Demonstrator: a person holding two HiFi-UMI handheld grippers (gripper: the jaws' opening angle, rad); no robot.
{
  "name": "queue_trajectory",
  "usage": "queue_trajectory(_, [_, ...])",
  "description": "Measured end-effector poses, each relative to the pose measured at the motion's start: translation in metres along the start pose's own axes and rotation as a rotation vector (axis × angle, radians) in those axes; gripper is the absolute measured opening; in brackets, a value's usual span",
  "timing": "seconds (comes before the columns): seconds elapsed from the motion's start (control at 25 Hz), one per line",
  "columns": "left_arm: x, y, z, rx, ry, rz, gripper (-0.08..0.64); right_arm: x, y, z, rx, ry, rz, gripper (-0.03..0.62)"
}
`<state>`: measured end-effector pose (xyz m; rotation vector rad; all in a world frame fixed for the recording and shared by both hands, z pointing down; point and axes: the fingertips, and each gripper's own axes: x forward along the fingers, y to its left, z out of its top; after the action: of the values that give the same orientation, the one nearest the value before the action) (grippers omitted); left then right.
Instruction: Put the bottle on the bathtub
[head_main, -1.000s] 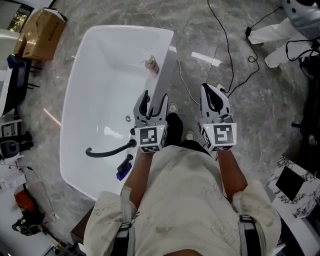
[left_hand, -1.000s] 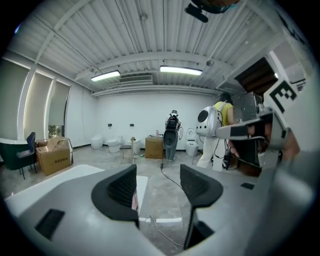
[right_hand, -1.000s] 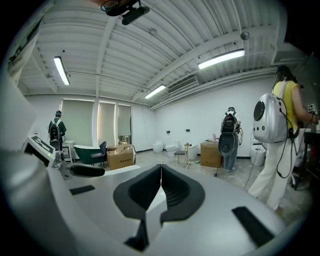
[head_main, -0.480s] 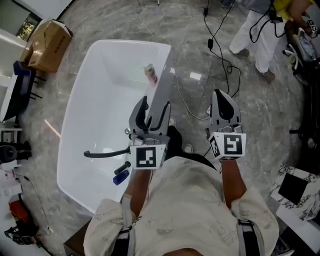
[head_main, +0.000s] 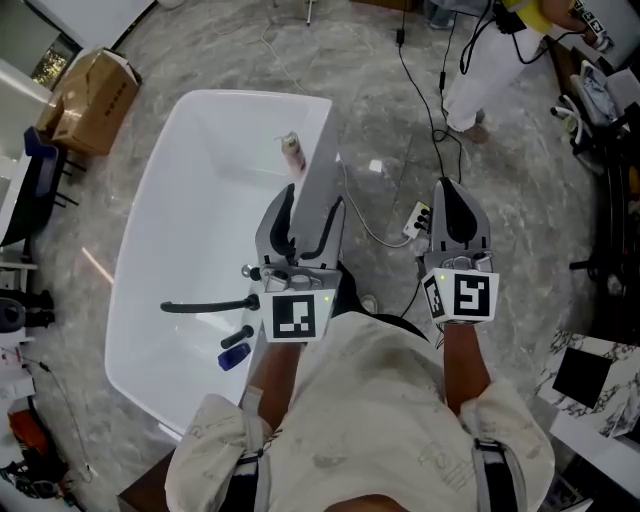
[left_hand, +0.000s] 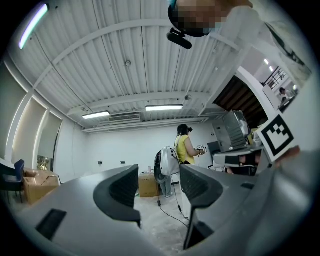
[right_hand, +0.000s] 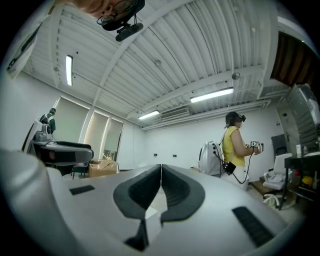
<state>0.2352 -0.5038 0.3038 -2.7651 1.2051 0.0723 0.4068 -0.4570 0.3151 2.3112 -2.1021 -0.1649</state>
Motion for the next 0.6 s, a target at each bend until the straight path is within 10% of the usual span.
queue_trajectory(0.6, [0.012, -0.018, -0.004, -0.009, 0.020, -0.059, 0.142, -0.010, -0.013, 0.005, -0.021, -0.009, -0.042, -0.011])
